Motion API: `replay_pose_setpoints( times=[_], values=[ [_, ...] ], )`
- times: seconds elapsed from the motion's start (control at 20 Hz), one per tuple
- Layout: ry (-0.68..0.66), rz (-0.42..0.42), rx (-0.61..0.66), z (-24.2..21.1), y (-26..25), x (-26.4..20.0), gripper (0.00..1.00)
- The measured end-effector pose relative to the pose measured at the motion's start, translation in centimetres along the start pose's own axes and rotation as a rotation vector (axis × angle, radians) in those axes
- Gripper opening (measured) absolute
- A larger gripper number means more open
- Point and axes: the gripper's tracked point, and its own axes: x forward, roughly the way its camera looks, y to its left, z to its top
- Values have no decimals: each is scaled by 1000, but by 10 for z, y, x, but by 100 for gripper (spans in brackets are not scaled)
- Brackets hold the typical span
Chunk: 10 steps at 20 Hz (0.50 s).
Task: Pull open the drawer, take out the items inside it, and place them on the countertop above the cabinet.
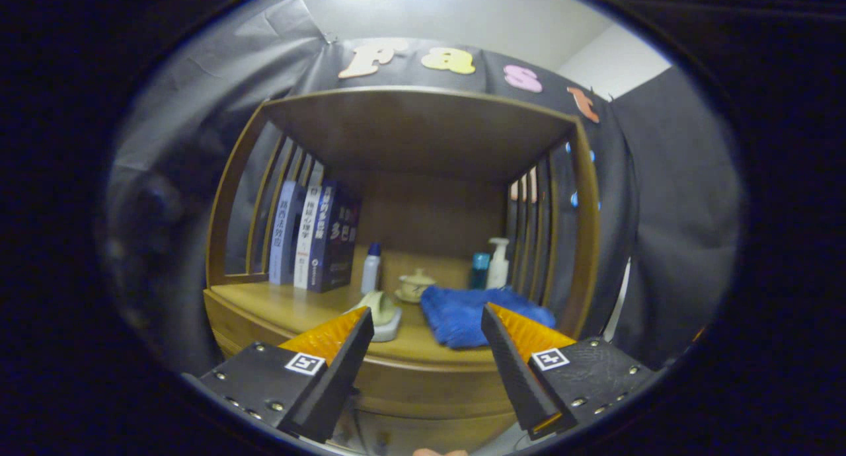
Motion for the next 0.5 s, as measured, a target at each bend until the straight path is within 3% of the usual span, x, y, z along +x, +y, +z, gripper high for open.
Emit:
replay_pose_setpoints(
  times=[0.15,0.25,0.5],
  values=[
    [-80,11,-1,19,-69,-22,98],
    [-138,70,35,23,-103,-43,98],
    [20,45,142,-34,-206,-97,98]
  ],
)
